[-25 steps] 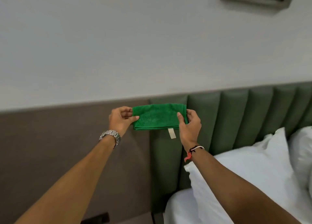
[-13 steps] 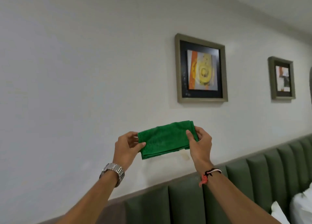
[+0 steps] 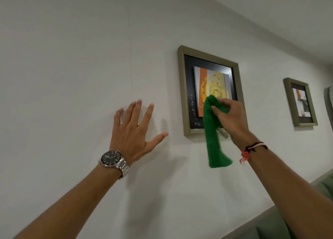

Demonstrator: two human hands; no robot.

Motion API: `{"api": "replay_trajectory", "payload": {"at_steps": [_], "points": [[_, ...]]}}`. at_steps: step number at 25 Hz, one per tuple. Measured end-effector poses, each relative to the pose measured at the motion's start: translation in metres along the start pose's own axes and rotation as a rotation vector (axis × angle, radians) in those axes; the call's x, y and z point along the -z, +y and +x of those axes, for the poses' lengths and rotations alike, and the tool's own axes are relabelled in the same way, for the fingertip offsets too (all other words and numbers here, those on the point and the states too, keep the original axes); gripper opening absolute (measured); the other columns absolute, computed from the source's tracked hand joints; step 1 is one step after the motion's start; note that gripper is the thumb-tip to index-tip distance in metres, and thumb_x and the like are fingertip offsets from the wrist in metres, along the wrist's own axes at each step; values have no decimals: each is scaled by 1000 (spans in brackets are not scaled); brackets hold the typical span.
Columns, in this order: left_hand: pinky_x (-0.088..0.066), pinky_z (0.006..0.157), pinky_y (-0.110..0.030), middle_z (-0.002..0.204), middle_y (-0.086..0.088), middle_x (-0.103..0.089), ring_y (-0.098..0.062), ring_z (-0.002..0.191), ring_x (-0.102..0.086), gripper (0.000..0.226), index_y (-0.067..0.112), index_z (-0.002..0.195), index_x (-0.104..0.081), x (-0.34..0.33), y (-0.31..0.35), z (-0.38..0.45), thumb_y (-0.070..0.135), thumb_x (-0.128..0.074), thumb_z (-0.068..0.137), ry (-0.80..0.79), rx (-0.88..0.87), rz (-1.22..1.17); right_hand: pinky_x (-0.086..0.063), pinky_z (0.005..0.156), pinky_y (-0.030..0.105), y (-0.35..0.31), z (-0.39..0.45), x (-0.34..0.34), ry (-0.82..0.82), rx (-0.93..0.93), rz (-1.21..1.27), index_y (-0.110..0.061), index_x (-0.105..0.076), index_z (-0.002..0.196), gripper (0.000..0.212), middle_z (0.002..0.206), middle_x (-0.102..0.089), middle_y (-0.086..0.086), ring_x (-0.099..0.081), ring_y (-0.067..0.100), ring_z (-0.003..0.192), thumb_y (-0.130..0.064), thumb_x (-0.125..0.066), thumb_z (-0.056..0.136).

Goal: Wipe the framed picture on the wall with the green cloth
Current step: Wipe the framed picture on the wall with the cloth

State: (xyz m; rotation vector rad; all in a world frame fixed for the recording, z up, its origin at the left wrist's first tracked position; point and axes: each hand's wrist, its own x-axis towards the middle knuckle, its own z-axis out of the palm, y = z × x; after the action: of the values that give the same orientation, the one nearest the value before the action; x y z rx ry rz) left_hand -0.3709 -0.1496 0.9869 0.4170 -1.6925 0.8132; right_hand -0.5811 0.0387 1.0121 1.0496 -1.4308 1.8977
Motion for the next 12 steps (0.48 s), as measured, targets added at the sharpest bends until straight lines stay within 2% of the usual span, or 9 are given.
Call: {"api": "replay_trajectory", "payload": {"at_steps": [3,5,9,12], "points": [[-22,118,-64,164,-21,-25,-37,151,-30,105,21,158,-26,-19,-4,40,89,-22,78,-37,-143,112,-52,94,35,11,38,-12,9,91,-96,-13,-69,119,31,107,-64,-4,-61,18,102,-23,-69,89],[-16,120,-65,166,-22,-20,-37,153,-25,111,22,160,-18,-28,-4,72,93,-18,74,-53,-234,156,-47,100,43,24,60,-23,80,171,-211,-18,-70,115,37,116,-63,0,-55,23,113,-38,-71,83],[-12,119,-68,168,-21,-12,-38,154,-19,121,23,161,-7,-44,-4,126,98,-11,66,-57,-367,259,-28,106,47,30,90,-48,121,262,-389,-25,-70,115,34,133,-48,7,-35,30,129,-38,-72,84],[-11,119,-69,169,-20,-6,-36,156,-15,124,23,160,0,-54,0,156,100,-12,63,-43,-405,273,-27,107,53,30,97,-68,212,421,-460,-27,-68,114,32,138,-46,9,-35,33,133,-41,-66,85]]}}
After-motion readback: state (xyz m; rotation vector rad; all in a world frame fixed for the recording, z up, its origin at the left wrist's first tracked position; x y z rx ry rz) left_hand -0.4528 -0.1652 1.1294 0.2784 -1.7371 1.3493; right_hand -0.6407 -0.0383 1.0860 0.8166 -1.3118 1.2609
